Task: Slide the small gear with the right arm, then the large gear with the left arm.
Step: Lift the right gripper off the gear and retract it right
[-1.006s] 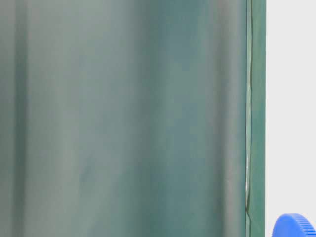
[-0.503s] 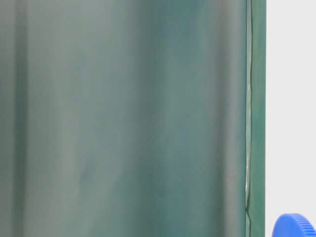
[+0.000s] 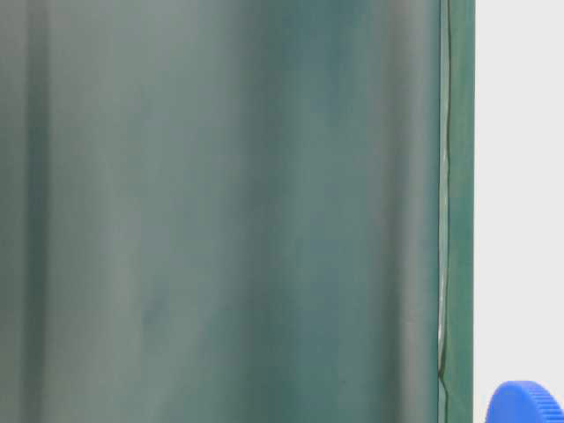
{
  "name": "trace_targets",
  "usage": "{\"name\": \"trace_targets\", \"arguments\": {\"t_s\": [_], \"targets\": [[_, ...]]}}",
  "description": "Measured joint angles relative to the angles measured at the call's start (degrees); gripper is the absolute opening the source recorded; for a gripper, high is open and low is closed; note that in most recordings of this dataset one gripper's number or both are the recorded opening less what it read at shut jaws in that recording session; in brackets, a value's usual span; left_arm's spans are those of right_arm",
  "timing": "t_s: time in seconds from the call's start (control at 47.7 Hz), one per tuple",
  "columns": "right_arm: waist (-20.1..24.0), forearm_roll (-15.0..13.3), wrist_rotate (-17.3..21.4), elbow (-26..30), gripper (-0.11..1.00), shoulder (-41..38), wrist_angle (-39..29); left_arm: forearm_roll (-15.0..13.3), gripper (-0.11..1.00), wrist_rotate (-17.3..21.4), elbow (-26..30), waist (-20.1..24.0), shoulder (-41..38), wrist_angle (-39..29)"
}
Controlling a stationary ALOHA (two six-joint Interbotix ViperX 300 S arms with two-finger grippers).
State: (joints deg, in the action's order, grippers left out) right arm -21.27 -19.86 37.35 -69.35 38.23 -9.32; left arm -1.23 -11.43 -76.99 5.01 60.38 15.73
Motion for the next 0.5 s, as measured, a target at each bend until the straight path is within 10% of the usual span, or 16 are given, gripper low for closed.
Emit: {"name": "trace_targets", "arguments": {"t_s": [0.503], "targets": [[0.0,-4.66,-0.09,-1.14,0.5,13.97,4.92,0.0,0.0,0.0,0.0,0.0,0.0,0.0]]}}
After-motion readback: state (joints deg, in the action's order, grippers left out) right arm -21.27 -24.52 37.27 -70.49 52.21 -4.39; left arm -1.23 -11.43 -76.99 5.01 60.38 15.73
